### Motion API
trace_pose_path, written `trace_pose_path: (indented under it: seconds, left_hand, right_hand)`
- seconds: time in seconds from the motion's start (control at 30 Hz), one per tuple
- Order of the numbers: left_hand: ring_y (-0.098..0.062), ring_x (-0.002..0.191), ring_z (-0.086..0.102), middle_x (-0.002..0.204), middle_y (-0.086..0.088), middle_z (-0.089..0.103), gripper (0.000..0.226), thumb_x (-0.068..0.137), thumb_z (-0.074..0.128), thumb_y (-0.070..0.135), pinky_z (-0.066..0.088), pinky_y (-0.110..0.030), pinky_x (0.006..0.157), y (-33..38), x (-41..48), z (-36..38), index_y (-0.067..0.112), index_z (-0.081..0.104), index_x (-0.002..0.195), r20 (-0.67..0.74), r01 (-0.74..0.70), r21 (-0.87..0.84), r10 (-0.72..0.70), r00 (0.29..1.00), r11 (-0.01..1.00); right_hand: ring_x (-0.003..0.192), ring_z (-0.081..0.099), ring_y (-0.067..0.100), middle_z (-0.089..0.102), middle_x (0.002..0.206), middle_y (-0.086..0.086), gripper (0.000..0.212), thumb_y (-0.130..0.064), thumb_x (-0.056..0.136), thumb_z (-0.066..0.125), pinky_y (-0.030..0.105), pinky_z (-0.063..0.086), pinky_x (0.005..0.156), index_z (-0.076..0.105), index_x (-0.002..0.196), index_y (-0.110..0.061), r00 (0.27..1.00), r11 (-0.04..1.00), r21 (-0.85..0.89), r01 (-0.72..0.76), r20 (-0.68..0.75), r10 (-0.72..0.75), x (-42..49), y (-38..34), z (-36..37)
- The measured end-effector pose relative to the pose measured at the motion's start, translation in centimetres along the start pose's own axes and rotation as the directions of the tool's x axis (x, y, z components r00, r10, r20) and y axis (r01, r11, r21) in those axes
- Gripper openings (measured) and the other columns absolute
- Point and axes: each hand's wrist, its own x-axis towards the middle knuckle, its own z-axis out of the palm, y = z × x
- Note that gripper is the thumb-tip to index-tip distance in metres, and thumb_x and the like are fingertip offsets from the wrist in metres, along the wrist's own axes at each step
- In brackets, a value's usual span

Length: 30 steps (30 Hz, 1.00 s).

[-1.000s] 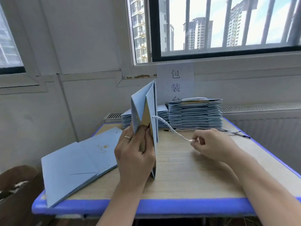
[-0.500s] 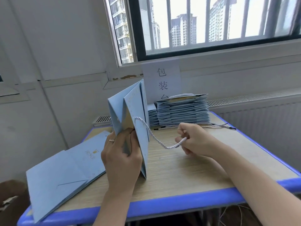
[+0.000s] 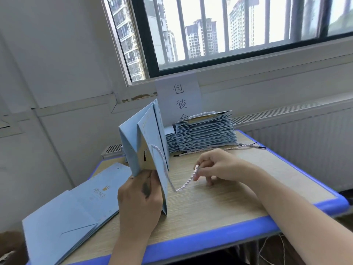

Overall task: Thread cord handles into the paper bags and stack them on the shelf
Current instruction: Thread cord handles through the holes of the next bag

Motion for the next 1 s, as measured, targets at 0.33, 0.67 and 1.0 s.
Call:
trace_pose_path:
  seconds: [0.33, 0.67, 1.0]
  left_hand:
    - [-0.011, 0.048, 0.034, 0.046, 0.009, 0.031, 0.033, 0.085, 0.051, 0.022, 0.022, -0.018, 0.046, 0.5, 0.1, -0.1, 0.033, 0.04, 0.056, 0.008, 0.045, -0.042, -0.045, 0.999, 0.998]
    - [-0.013, 0.051, 0.036, 0.048, 0.007, 0.038, 0.029, 0.085, 0.052, 0.023, 0.025, -0.02, 0.049, 0.4, 0.0, -0.1, 0.024, 0.05, 0.057, 0.001, 0.076, -0.067, -0.076, 0.997, 0.995]
    - [-0.015, 0.051, 0.037, 0.048, 0.008, 0.038, 0.028, 0.084, 0.046, 0.03, 0.024, -0.02, 0.048, 0.4, 0.2, 0.2, 0.03, 0.045, 0.057, -0.002, 0.071, -0.075, -0.072, 0.997, 0.995]
  right_hand:
    - [0.037, 0.045, 0.007, 0.053, 0.043, -0.005, 0.055, -0.045, 0.096, 0.058, 0.016, 0.037, 0.047, 0.058, 0.05, -0.014, 0.989, 0.924, -0.366, -0.109, -0.137, 0.062, -0.9, -0.7, -0.9]
    - [0.075, 0.047, 0.004, 0.054, 0.085, -0.027, 0.041, -0.007, 0.093, 0.065, 0.02, 0.039, 0.075, 0.078, 0.086, -0.045, 0.967, 0.939, -0.321, 0.12, 0.251, -0.038, -1.3, 0.5, -1.9]
    - [0.087, 0.051, 0.008, 0.054, 0.092, -0.022, 0.026, -0.022, 0.086, 0.077, 0.027, 0.043, 0.082, 0.073, 0.076, -0.045, 0.981, 0.923, -0.352, 0.152, 0.169, -0.097, -0.6, 0.7, -0.9]
